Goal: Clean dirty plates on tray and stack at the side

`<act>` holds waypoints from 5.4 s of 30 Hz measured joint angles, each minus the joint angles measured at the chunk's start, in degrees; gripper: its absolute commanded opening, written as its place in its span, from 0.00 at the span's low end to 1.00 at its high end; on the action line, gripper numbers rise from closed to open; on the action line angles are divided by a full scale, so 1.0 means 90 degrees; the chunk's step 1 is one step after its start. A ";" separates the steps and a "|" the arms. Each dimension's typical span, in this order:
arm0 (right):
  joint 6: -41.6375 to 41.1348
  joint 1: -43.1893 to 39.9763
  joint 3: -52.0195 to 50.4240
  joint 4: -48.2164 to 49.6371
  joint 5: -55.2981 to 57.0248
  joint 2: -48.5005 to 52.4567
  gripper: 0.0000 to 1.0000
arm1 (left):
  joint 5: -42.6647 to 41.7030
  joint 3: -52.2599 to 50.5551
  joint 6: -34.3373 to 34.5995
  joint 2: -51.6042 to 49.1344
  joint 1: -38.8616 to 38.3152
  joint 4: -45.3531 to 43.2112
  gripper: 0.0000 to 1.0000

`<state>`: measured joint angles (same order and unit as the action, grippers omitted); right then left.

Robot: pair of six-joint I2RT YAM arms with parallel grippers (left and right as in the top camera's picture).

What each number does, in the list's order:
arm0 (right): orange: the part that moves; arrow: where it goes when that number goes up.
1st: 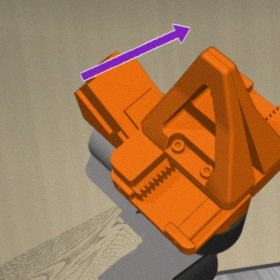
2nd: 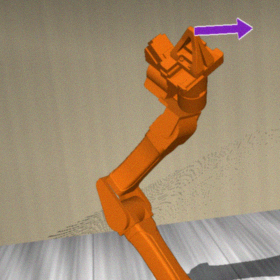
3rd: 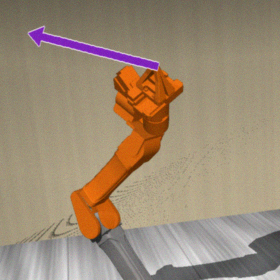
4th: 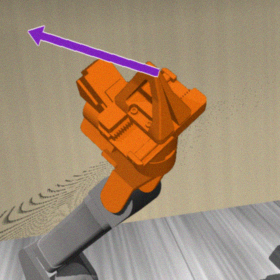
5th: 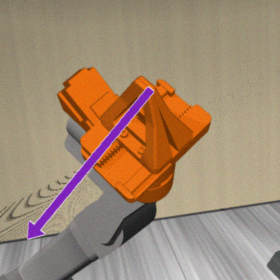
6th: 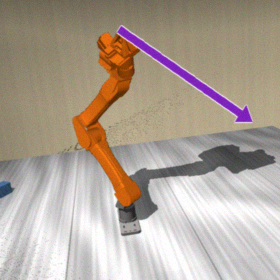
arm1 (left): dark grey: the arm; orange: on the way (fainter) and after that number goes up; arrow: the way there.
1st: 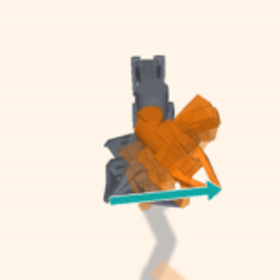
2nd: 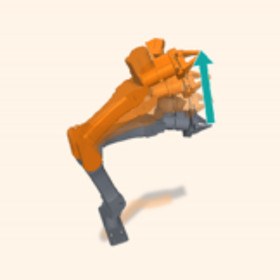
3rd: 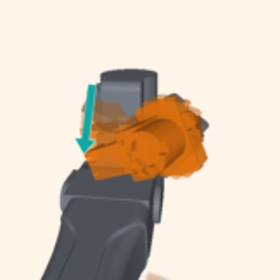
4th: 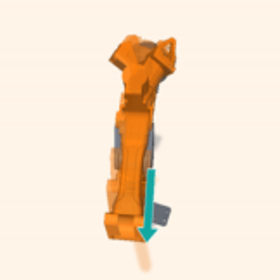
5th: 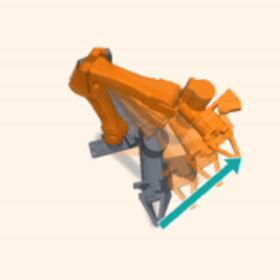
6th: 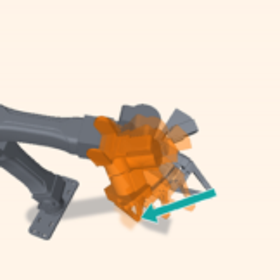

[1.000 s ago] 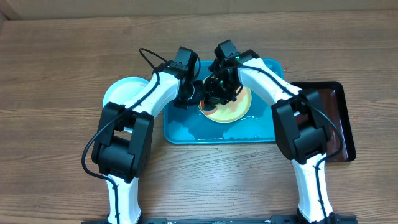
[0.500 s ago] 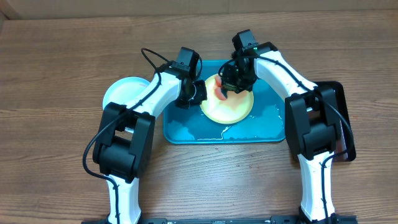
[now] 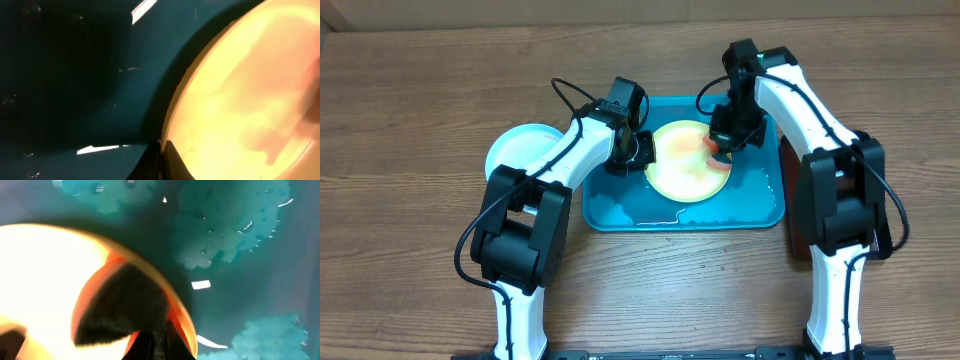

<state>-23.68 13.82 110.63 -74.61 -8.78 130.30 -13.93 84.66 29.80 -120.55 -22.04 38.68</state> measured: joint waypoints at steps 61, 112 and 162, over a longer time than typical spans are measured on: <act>0.0495 -0.0828 0.0129 0.0049 0.0100 -0.1661 0.04 | 1.0712 0.0886 -0.1501 0.1758 -0.2387 0.1059 0.04; 0.0636 -0.0823 0.0129 0.0005 0.0100 -0.1661 0.04 | 0.1370 -0.1411 -0.1678 0.1868 0.4323 0.0869 0.14; 0.0469 -0.2616 -0.3048 0.1030 0.1073 -0.2244 0.04 | 0.1139 0.0981 -0.2365 0.1894 0.1083 0.1243 0.69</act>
<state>-19.46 -9.72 83.20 -65.34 0.89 110.10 -3.68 93.49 8.51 -103.50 -12.29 49.87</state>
